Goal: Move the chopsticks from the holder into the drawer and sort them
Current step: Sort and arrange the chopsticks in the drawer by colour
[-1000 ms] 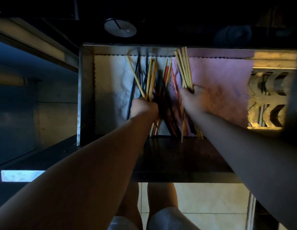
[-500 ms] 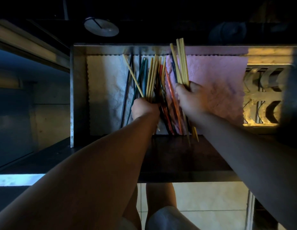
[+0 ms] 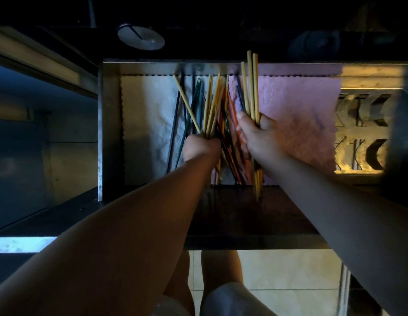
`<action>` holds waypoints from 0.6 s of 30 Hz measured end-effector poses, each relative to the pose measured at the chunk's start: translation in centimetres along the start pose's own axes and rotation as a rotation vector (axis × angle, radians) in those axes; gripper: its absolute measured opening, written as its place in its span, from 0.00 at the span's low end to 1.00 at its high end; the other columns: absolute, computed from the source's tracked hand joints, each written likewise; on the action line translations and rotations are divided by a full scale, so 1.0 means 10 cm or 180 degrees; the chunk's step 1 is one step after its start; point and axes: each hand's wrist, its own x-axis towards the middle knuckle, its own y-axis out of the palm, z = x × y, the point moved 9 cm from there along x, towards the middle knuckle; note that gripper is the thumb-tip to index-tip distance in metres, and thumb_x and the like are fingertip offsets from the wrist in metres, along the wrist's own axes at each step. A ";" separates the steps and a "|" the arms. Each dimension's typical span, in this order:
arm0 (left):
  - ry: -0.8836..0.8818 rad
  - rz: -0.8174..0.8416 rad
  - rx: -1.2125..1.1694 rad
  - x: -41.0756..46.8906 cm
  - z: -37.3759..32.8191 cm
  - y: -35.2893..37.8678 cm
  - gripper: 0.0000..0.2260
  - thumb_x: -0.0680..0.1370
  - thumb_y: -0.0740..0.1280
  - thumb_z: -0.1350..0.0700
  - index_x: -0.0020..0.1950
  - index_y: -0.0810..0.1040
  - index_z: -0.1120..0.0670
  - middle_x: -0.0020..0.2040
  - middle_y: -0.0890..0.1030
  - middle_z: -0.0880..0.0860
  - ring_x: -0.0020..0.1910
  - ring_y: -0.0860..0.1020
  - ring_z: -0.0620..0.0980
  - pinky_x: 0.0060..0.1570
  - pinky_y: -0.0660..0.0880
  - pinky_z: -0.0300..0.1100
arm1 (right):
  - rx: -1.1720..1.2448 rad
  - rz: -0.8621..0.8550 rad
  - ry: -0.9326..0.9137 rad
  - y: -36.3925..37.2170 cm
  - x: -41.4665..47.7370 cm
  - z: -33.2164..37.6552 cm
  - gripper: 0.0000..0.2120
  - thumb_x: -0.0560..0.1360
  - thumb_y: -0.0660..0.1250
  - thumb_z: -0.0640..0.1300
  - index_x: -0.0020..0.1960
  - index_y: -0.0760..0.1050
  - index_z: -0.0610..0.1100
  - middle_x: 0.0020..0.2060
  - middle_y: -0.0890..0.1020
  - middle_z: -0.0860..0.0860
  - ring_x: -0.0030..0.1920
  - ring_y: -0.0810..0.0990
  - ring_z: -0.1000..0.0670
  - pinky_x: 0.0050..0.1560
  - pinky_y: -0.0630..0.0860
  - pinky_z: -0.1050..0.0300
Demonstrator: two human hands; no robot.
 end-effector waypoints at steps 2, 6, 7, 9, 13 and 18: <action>0.0091 0.0076 0.0015 -0.02 -0.04 -0.05 0.15 0.71 0.69 0.48 0.53 0.82 0.54 0.39 0.81 0.51 0.40 0.81 0.52 0.37 0.75 0.40 | -0.0197 -0.0038 0.0015 0.01 0.02 -0.04 0.15 0.75 0.67 0.52 0.32 0.73 0.47 0.20 0.70 0.56 0.22 0.69 0.55 0.28 0.66 0.62; 0.0276 0.0361 0.0083 -0.08 -0.13 -0.15 0.14 0.74 0.67 0.41 0.50 0.80 0.50 0.38 0.80 0.49 0.38 0.80 0.49 0.34 0.73 0.38 | -0.0990 -0.0177 0.0126 0.01 0.09 -0.15 0.11 0.72 0.70 0.51 0.38 0.73 0.45 0.29 0.74 0.53 0.31 0.75 0.50 0.33 0.68 0.60; 0.0301 0.0417 0.0093 -0.09 -0.15 -0.18 0.14 0.74 0.67 0.41 0.49 0.79 0.51 0.38 0.81 0.50 0.37 0.80 0.50 0.34 0.74 0.40 | -0.1202 -0.0236 0.0152 0.01 0.11 -0.15 0.11 0.72 0.70 0.51 0.39 0.73 0.45 0.30 0.74 0.52 0.32 0.76 0.48 0.33 0.67 0.60; 0.0336 0.0481 0.0094 -0.12 -0.17 -0.24 0.12 0.76 0.66 0.45 0.43 0.79 0.53 0.36 0.81 0.51 0.36 0.81 0.52 0.37 0.80 0.45 | -0.1560 -0.0419 0.0138 0.01 0.13 -0.12 0.09 0.72 0.68 0.50 0.39 0.73 0.44 0.29 0.73 0.52 0.33 0.75 0.47 0.34 0.64 0.61; 0.0105 0.0663 -0.0381 -0.15 -0.10 -0.34 0.09 0.79 0.61 0.52 0.47 0.76 0.57 0.32 0.77 0.54 0.23 0.78 0.48 0.27 0.78 0.44 | -0.1920 -0.0661 -0.0007 0.09 0.11 -0.03 0.07 0.73 0.65 0.45 0.40 0.75 0.42 0.28 0.71 0.50 0.33 0.73 0.47 0.34 0.64 0.62; 0.0295 0.0510 -0.0183 -0.11 -0.05 -0.51 0.14 0.77 0.63 0.49 0.49 0.78 0.59 0.38 0.78 0.63 0.36 0.78 0.61 0.41 0.78 0.54 | -0.2330 -0.0569 0.0008 0.17 0.10 -0.02 0.15 0.75 0.65 0.47 0.51 0.80 0.35 0.47 0.83 0.38 0.49 0.82 0.39 0.47 0.76 0.54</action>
